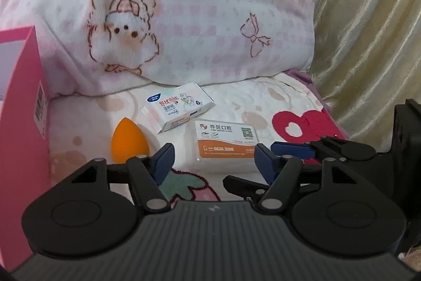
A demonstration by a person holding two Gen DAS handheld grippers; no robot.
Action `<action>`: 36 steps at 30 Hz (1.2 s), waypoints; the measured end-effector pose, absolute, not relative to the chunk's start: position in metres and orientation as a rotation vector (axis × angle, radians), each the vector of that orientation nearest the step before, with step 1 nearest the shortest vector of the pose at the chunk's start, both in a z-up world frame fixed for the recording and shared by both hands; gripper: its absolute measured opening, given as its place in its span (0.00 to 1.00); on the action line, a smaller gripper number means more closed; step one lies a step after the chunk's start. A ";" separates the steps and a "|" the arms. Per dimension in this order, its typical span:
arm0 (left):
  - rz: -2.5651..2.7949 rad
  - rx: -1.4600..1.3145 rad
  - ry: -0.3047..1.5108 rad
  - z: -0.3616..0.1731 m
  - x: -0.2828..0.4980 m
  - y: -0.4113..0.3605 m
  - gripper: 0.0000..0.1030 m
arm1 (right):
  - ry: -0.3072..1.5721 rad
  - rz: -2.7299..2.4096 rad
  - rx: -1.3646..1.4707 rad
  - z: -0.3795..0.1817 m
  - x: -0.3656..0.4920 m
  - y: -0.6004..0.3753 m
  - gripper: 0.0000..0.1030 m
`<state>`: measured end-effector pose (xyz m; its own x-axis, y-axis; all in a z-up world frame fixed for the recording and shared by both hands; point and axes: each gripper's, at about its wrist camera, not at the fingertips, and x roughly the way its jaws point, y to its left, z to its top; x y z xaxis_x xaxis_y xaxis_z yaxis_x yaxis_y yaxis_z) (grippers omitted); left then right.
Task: Organize objects
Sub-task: 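Move the right gripper toward the clear dental-floss box on the blanket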
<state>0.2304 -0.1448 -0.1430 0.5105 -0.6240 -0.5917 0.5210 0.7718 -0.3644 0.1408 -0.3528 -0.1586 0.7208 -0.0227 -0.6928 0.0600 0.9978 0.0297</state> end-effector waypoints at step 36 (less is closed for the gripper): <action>-0.734 -0.274 0.919 -0.160 0.216 -0.162 0.53 | 0.852 0.060 0.090 -0.172 0.142 -0.356 0.88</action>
<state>0.2163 -0.1621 -0.1600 0.3881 -0.6799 -0.6222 0.4569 0.7282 -0.5108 0.1419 -0.3561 -0.1721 0.6574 0.0889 -0.7483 -0.0169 0.9945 0.1033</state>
